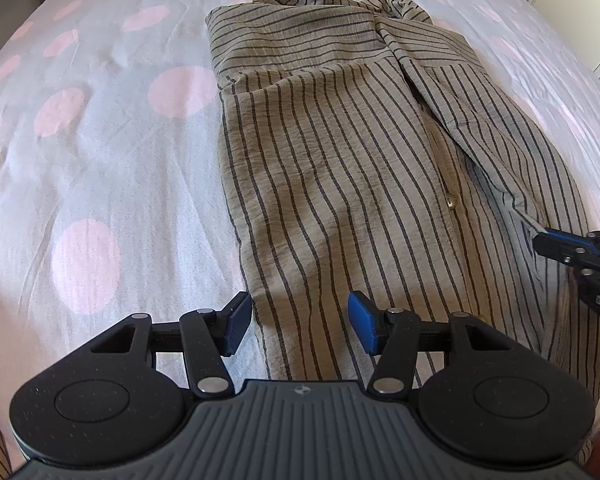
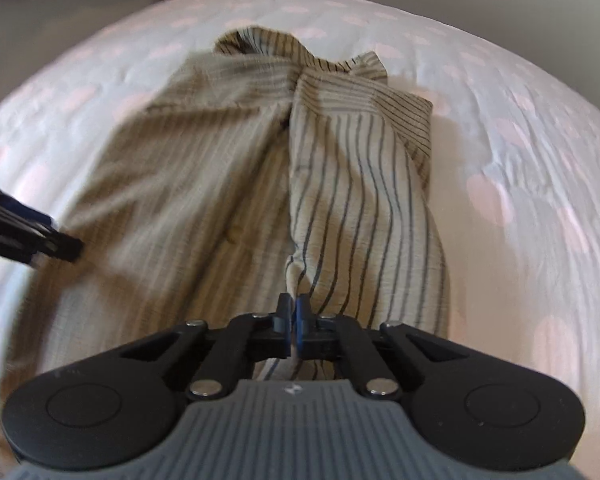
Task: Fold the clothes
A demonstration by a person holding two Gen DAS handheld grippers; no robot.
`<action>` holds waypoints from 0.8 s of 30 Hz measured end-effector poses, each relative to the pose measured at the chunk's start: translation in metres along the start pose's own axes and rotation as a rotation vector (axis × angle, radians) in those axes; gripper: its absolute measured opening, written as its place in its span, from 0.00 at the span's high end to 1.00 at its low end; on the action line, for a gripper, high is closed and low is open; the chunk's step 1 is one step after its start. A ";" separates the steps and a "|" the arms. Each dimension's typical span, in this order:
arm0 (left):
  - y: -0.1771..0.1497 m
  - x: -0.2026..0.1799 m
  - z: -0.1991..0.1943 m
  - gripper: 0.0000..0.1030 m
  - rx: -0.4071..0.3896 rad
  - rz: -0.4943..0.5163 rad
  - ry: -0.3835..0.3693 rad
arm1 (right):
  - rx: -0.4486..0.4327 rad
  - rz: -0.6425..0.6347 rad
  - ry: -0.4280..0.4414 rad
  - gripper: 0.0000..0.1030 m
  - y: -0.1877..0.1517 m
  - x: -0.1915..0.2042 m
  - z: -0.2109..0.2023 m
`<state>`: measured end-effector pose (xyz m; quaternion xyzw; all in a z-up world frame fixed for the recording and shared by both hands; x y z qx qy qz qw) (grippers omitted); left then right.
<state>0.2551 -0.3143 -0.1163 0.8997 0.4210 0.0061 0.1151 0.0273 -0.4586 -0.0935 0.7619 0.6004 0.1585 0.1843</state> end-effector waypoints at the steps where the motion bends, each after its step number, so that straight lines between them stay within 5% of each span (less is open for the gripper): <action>1: 0.000 0.000 0.000 0.50 0.001 0.002 0.000 | -0.008 0.017 0.039 0.97 0.002 0.002 -0.005; 5: -0.001 -0.001 0.000 0.50 0.003 0.005 0.000 | -0.011 0.023 0.144 0.97 0.010 0.019 -0.012; 15: 0.001 0.002 0.001 0.50 0.004 0.001 -0.016 | 0.108 0.027 0.132 0.91 -0.002 0.026 0.047; 24: 0.002 -0.003 0.002 0.50 0.010 0.022 -0.038 | 0.029 -0.093 0.075 0.77 -0.025 0.037 -0.022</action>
Point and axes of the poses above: each gripper's, at about its wrist camera, not at the fingertips, and z roughly the way its jaws point, x to its left, y to its top, the point moved 3 cm from there along z, roughly the way its jaws point, and after that the axes turned 8 degrees about x, right-handed, at the moved point
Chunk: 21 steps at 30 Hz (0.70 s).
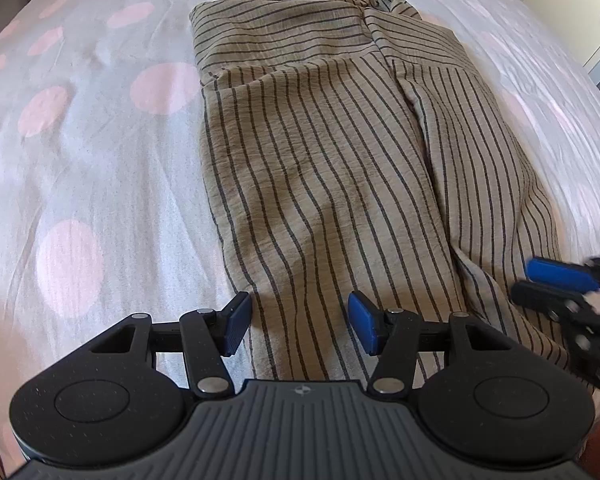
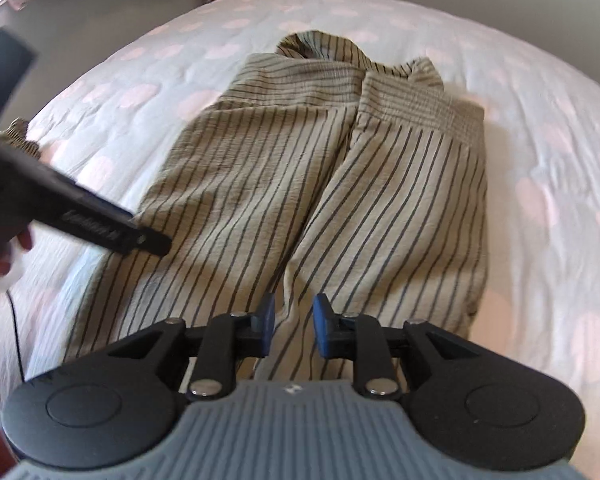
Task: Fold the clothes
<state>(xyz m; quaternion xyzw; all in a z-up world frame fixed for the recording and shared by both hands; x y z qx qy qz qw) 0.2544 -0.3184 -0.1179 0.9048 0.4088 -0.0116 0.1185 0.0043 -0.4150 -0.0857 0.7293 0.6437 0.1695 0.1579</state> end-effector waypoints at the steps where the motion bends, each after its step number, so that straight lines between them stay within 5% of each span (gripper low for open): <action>1: 0.000 -0.001 0.000 0.50 0.000 0.002 0.000 | 0.002 -0.017 -0.004 0.77 -0.007 0.004 -0.008; 7: -0.004 -0.004 -0.005 0.50 -0.004 0.016 -0.002 | 0.089 -0.086 0.005 0.76 -0.072 0.026 -0.038; 11: -0.007 -0.007 -0.007 0.50 -0.005 0.028 -0.002 | 0.167 -0.100 0.036 0.61 -0.118 0.047 -0.043; 16: -0.013 -0.014 -0.010 0.50 -0.005 0.052 -0.002 | 0.232 -0.114 0.040 0.60 -0.161 0.072 -0.046; 19: -0.015 -0.017 -0.012 0.50 -0.010 0.063 -0.009 | 0.229 -0.148 -0.006 0.66 -0.172 0.077 -0.045; 21: -0.016 -0.019 -0.014 0.50 -0.014 0.067 -0.019 | 0.215 -0.177 -0.030 0.89 -0.174 0.080 -0.047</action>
Point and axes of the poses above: each gripper's, at about its wrist camera, not at the fingertips, and z roughly the way its jaws point, x to its left, y to its top, the point moved 3 cm from there along z, roughly the way its jaws point, and after that the axes turned 8 degrees about x, right-handed, at the moved point
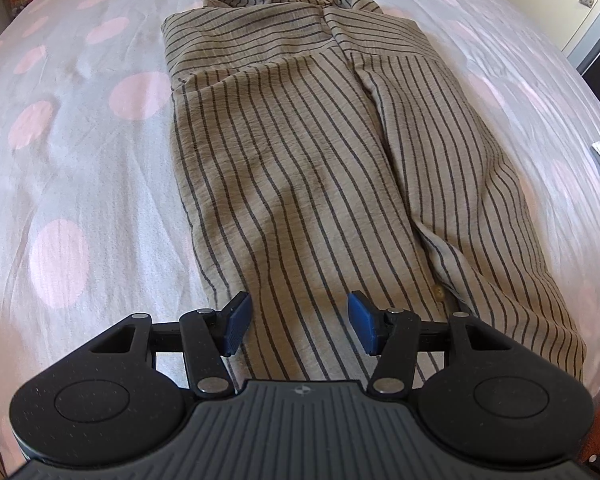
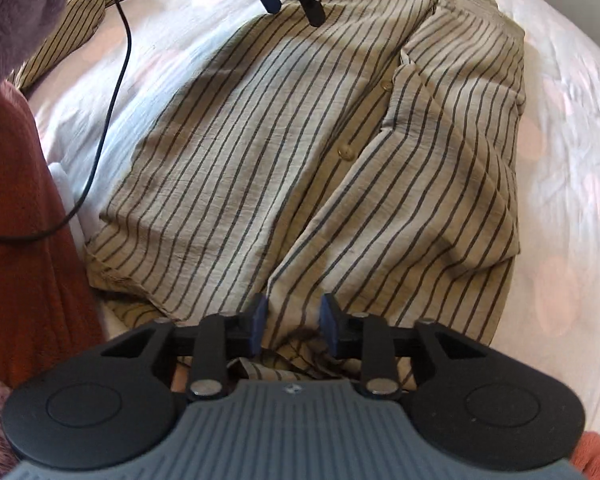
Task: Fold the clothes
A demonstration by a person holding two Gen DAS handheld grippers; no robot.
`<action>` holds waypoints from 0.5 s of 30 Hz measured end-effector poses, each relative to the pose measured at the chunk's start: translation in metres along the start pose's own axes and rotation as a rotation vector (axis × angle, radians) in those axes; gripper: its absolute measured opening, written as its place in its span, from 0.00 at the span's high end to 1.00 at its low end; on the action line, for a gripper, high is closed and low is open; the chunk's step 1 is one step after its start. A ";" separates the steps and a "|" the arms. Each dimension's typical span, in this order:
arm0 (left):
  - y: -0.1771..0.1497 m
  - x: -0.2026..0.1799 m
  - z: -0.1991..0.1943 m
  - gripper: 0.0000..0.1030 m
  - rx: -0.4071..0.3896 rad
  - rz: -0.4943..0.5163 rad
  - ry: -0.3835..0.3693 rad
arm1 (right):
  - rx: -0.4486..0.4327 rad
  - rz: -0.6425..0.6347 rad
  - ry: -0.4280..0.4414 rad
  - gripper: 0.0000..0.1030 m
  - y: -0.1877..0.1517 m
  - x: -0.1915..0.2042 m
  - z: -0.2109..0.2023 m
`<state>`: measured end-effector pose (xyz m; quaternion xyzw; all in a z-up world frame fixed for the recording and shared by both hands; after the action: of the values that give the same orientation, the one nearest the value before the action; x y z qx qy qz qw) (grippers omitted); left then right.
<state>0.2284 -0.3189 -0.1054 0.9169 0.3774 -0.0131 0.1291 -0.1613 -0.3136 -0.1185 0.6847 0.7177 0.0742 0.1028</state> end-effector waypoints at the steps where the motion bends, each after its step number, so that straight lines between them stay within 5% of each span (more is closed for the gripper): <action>1: -0.001 0.000 -0.001 0.50 -0.001 0.001 -0.005 | -0.006 -0.013 -0.014 0.93 -0.001 0.002 -0.001; 8: -0.009 0.001 -0.009 0.50 -0.011 -0.005 -0.017 | 0.062 -0.142 -0.004 0.98 0.000 0.018 -0.019; 15: -0.016 0.007 -0.017 0.50 -0.030 -0.014 -0.025 | 0.197 -0.151 -0.006 0.97 -0.008 0.029 0.018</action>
<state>0.2214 -0.2987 -0.0931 0.9120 0.3823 -0.0198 0.1474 -0.1661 -0.2852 -0.1394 0.6357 0.7707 -0.0065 0.0424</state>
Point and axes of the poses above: each gripper's, at about its wrist camera, not at the fingertips, and z roughly the way its jaws point, x to its left, y to its top, the point moved 3 cm from there along z, roughly the way its jaws point, and after that the axes turned 8 degrees about x, right-handed, at the moved point
